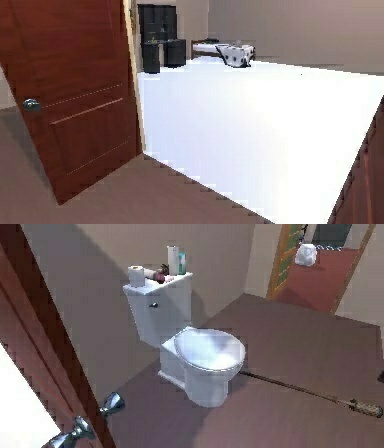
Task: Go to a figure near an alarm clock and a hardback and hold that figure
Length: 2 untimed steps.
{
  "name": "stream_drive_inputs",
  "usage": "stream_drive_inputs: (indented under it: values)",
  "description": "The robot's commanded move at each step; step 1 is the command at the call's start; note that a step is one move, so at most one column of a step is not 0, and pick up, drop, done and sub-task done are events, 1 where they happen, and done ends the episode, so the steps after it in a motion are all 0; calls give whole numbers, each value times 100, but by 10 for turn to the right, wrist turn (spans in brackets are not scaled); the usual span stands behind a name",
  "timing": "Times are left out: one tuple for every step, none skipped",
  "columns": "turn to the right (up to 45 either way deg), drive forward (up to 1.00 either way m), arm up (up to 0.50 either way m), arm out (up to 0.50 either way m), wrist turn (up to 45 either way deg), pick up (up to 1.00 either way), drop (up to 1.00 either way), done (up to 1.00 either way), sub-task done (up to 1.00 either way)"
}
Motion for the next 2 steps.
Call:
stream_drive_inputs:
  values:
    - [0, 100, 0, 0, 0, 0, 0, 0, 0]
    - [30, 0, 0, 0, 0, 0, 0, 0, 0]
